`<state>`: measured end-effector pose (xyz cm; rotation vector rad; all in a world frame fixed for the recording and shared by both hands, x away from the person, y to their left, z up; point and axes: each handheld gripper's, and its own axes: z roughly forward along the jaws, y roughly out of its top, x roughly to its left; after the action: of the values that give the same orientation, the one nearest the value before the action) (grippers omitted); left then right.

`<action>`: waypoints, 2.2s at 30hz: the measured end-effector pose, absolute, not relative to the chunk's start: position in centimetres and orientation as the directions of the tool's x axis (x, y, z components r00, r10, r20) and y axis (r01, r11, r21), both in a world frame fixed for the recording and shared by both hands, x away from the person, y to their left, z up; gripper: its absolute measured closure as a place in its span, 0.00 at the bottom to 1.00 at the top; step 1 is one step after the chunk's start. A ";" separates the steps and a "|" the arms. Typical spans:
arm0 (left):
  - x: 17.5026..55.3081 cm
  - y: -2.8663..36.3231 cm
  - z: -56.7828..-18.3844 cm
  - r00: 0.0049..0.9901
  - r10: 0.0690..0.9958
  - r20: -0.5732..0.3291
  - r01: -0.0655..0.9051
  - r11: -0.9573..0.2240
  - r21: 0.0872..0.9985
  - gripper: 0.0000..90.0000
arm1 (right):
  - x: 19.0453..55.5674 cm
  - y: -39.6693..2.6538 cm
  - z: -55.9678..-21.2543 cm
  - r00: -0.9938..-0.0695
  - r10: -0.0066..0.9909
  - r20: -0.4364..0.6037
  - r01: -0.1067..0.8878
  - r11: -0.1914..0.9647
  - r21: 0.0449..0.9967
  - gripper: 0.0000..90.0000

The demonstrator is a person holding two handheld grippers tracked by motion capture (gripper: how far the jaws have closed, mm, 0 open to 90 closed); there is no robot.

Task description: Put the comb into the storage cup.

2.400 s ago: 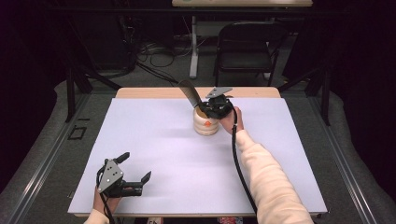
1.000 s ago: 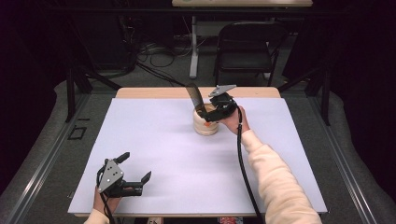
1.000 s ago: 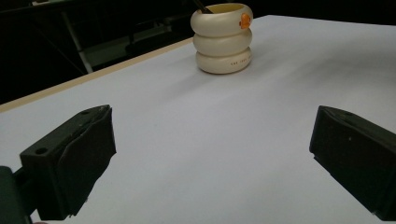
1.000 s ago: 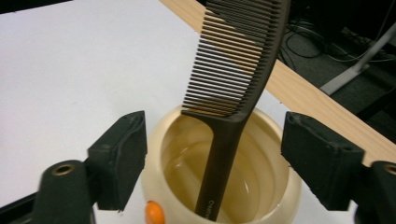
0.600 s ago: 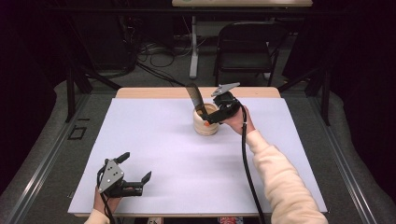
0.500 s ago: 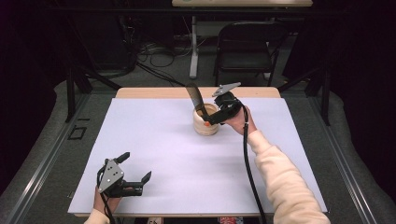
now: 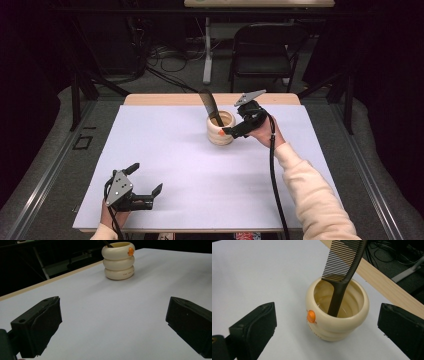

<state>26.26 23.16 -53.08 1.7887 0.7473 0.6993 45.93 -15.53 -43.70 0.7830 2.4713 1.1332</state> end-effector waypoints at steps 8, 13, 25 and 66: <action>26.4 23.1 -53.1 0.639 0.761 0.109 0.167 -0.276 0.947 0.00 | 44.7 -16.6 -43.6 -0.803 0.594 -0.055 0.352 0.546 0.760 0.00; 26.4 23.1 -53.1 0.638 0.762 0.112 0.164 -0.277 0.947 0.00 | 43.9 -17.3 -43.8 -0.808 0.588 -0.042 0.352 0.539 0.765 0.00; 26.4 23.2 -53.1 0.637 0.763 0.113 0.162 -0.275 0.948 0.00 | 42.2 -18.1 -44.5 -0.814 0.579 -0.046 0.354 0.556 0.752 0.00; 26.5 23.0 -53.1 0.641 0.759 0.110 0.165 -0.276 0.947 0.00 | 33.9 -21.9 -49.4 -0.792 0.611 -0.020 0.380 0.519 0.766 0.00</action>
<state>26.46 23.03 -53.12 1.7891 0.7452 0.6926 33.94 -21.87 -49.41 0.8309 2.4754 1.1436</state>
